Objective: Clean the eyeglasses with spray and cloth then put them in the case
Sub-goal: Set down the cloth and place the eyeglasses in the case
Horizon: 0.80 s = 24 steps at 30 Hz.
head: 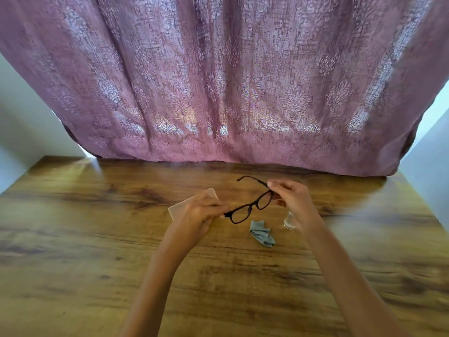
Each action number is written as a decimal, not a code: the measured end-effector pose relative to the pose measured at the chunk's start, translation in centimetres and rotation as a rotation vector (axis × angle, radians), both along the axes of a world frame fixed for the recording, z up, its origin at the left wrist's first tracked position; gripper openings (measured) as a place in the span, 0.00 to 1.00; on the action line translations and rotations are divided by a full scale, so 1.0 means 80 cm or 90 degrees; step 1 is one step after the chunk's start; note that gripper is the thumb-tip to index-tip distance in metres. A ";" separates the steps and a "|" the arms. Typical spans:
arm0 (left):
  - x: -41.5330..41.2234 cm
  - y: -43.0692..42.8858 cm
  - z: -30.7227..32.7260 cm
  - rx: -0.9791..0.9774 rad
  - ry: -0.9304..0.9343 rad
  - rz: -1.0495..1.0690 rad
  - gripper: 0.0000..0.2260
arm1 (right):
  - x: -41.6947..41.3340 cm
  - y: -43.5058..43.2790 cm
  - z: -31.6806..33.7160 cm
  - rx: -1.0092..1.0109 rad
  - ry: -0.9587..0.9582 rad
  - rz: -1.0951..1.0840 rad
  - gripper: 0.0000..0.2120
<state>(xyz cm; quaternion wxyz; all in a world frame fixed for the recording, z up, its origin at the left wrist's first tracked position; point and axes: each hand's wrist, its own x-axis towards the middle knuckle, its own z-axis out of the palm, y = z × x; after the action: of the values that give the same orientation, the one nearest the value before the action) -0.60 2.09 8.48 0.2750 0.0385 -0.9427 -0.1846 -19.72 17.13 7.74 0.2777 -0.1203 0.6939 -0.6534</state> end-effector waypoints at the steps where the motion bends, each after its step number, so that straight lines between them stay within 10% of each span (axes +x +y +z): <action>1: 0.001 0.001 -0.003 0.003 0.006 0.006 0.14 | 0.001 0.001 -0.001 -0.008 -0.009 -0.003 0.07; 10: -0.011 0.058 -0.019 0.761 0.194 0.309 0.14 | 0.018 0.005 -0.009 -0.069 -0.053 -0.035 0.12; 24: -0.014 0.038 -0.018 0.777 0.113 0.349 0.13 | 0.033 0.009 -0.015 0.023 0.046 -0.018 0.08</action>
<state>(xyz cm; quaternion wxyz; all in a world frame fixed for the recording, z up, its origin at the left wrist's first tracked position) -1.71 5.16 7.01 0.3170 0.4095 -0.5995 -0.6103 -17.10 17.82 6.51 0.2457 -0.1291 0.7167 -0.6398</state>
